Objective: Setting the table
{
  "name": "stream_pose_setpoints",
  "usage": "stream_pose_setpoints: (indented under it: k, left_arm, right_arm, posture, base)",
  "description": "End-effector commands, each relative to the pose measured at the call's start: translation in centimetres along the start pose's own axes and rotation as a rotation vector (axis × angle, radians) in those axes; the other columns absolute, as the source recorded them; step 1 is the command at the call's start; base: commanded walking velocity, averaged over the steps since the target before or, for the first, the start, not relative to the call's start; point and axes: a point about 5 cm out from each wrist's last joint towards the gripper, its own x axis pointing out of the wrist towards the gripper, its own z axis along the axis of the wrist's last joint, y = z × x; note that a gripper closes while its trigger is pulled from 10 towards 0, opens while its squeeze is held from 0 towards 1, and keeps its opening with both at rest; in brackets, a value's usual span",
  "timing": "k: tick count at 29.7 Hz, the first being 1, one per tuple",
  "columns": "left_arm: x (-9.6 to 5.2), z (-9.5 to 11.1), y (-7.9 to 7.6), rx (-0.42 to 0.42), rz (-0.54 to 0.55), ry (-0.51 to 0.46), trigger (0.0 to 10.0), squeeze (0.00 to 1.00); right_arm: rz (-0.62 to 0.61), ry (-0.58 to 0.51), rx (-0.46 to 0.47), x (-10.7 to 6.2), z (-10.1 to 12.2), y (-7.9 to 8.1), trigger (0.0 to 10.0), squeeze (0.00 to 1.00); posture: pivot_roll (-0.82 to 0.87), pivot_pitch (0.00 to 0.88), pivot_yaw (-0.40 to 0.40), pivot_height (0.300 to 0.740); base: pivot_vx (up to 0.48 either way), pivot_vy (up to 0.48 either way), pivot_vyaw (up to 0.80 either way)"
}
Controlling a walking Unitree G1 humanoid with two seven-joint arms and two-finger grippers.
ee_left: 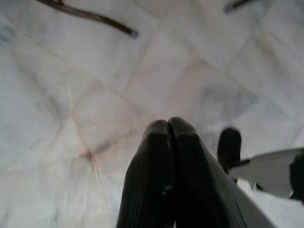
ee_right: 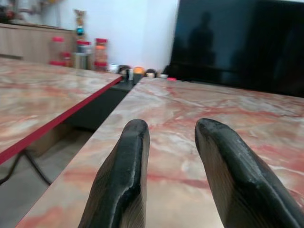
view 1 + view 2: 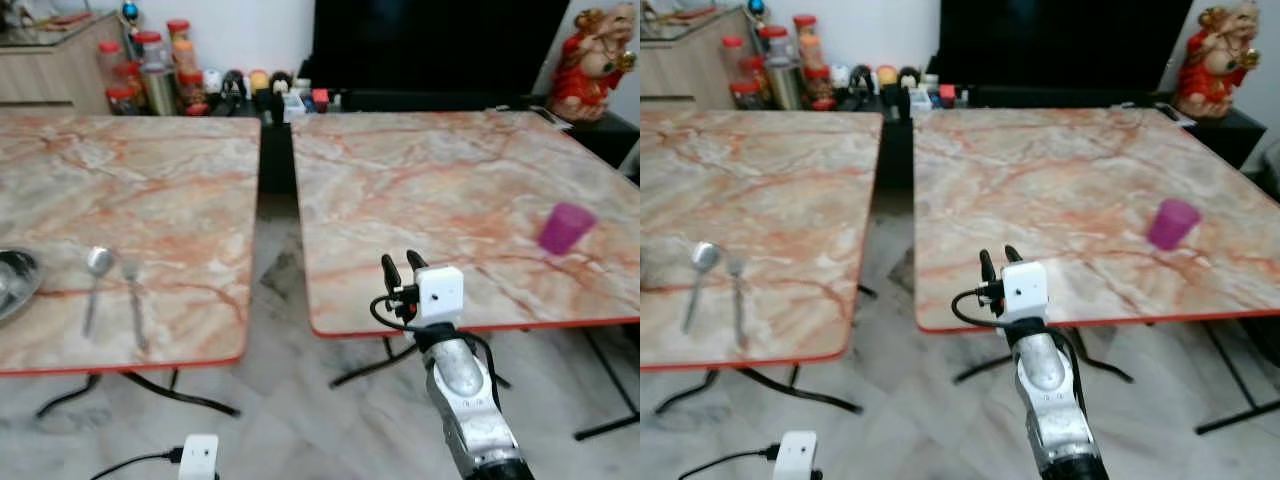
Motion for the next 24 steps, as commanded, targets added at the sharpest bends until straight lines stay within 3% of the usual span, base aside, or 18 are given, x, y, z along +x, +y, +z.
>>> stream_pose_setpoints:
  k: [1,6,8,14,17,20,24]
  left_arm:
    - [0.1,0.1,-0.4,0.012,-0.013,0.001,10.0,0.0]
    - [0.0,-0.1,-0.5,0.02,-0.018,0.007,10.0,0.0]
    - [0.0,-0.2,-0.4,0.026,-0.02,0.013,10.0,0.0]
    - [0.0,-0.2,-0.5,0.036,-0.026,0.019,10.0,0.0]
    - [0.1,0.0,-0.7,0.044,-0.034,0.02,10.0,0.0]
    - [0.2,0.2,-0.9,0.048,-0.04,0.018,10.0,0.0]
    - [0.2,0.2,-0.9,0.051,-0.041,0.019,10.0,0.0]
  right_arm:
    - [-0.017,0.004,-0.005,-0.2,-0.1,-0.9,10.0,0.0]
    - [-0.05,0.088,0.036,-1.1,-2.2,-1.8,10.0,0.0]
    - [-0.07,0.195,0.086,-2.1,-4.6,-2.6,10.0,0.0]
    - [-0.104,0.378,0.159,-3.9,-8.5,-3.2,10.0,0.0]
    - [-0.102,0.552,0.196,-5.7,-11.4,-3.2,10.0,0.0]
    - [-0.084,0.758,0.212,-8.8,-14.3,-2.7,10.0,0.0]
    - [-0.094,0.84,0.201,-10.2,-15.3,-2.6,10.0,0.0]
  posture:
    - [-0.1,0.0,-0.039,0.74]
    - [-0.1,0.0,-0.04,0.74]
    - [-0.1,0.0,-0.038,0.74]
    - [-0.1,0.0,-0.031,0.74]
    - [-0.1,0.0,-0.028,0.74]
    - [-0.1,0.0,-0.03,0.74]
    - [-0.1,0.0,-0.028,0.74]
  base:
    - [0.0,-0.416,0.0]
    - [0.0,-0.414,0.0]
    - [0.0,-0.401,0.0]
    - [0.0,-0.379,0.0]
    - [0.0,-0.374,0.0]
    - [0.0,-0.363,0.0]
    - [0.0,-0.347,0.0]
